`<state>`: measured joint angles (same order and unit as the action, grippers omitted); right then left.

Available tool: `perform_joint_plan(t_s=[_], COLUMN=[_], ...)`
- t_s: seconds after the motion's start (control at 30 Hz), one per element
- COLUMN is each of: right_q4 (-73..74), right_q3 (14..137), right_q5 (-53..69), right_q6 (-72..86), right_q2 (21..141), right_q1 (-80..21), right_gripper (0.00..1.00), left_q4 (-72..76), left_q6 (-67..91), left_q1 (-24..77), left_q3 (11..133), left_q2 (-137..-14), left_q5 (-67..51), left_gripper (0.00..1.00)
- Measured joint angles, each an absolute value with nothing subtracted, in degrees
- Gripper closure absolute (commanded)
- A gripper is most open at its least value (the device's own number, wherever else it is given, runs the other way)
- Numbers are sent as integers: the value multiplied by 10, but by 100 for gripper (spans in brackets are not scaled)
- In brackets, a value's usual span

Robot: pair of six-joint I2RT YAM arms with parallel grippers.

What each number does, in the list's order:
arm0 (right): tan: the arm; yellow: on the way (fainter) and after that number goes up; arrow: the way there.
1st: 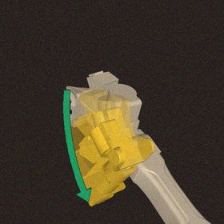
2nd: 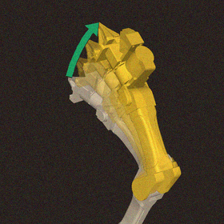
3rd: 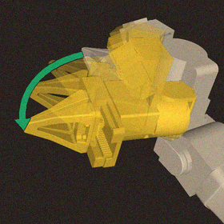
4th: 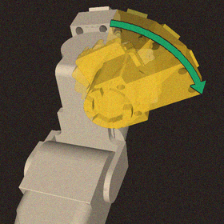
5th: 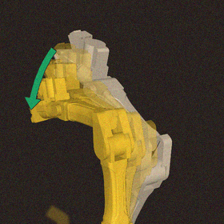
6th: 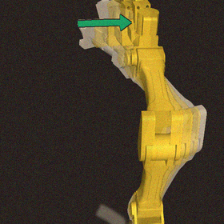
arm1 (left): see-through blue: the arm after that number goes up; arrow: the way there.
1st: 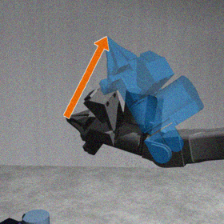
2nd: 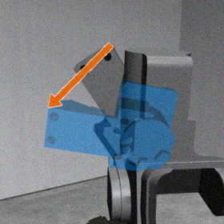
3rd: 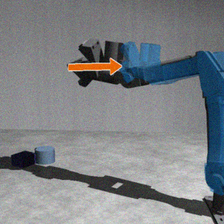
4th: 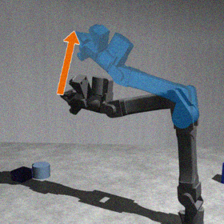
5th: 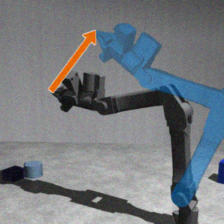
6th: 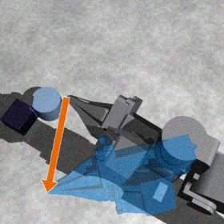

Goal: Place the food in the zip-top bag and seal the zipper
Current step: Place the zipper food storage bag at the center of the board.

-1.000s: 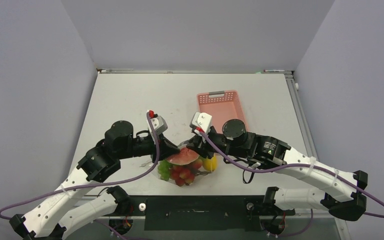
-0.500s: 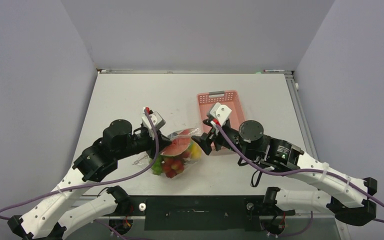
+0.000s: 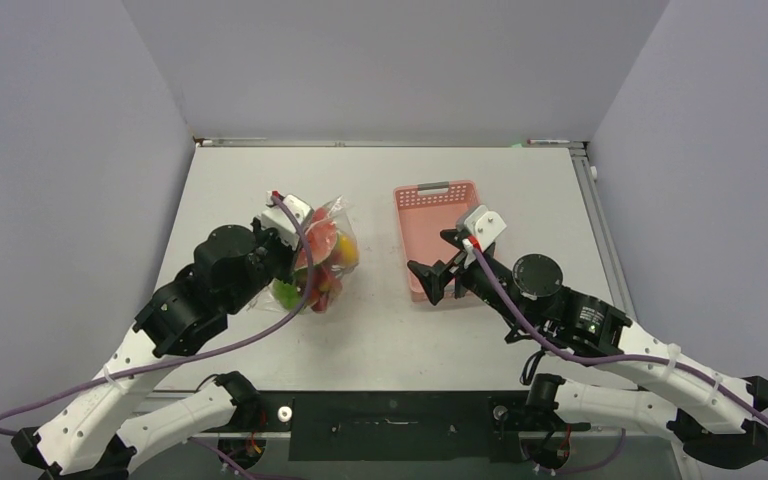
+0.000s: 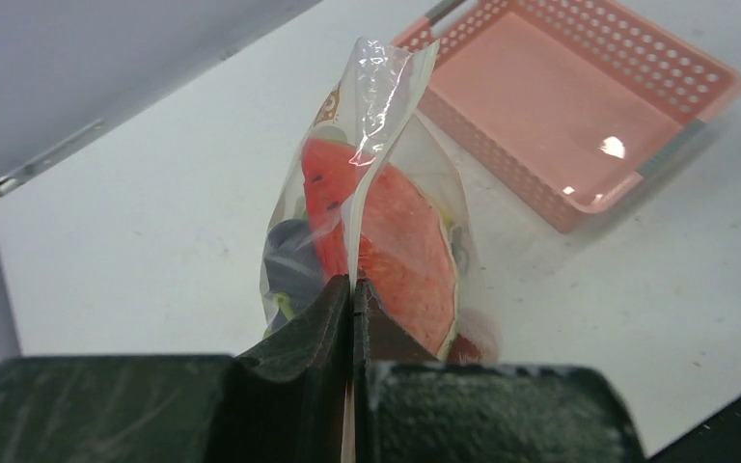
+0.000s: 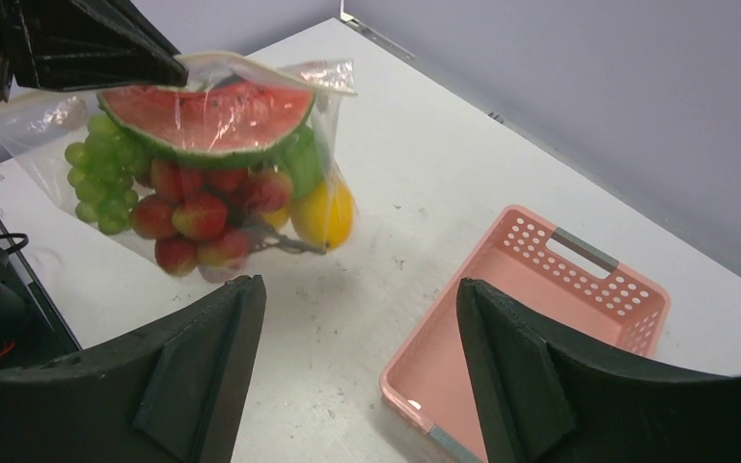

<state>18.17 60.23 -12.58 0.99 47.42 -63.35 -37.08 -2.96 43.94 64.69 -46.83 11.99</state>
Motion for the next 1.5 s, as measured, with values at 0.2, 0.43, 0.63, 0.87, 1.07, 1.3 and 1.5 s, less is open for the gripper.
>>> perform_joint_plan(t_s=[0.2,0.43,0.63,0.87,1.07,1.3,1.5], right_q4=[170,160,149,147,134,133,139], right_q3=[582,571,563,542,536,534,534], right_q5=[-127,-122,-110,-102,-100,-100,-101], right_q6=[12,12,12,15,18,21,26], right_q2=[474,474,470,425,415,425,426], right_q1=[-631,-625,-622,-618,-618,-615,-615], right_gripper=[25,24,23,20,20,18,14], left_q4=[-355,-292,-233,-208,-194,-163,-127], left_q6=[-84,-153,-172,-133,-82,0,58], left_q1=[435,407,372,364,390,457,481], left_q3=[659,651,619,590,586,540,485], left_q2=[-491,-533,-601,-724,-728,-728,-728], left_q5=[234,336,361,308,281,227,173], left_gripper=[100,100,100,100,100,100,100])
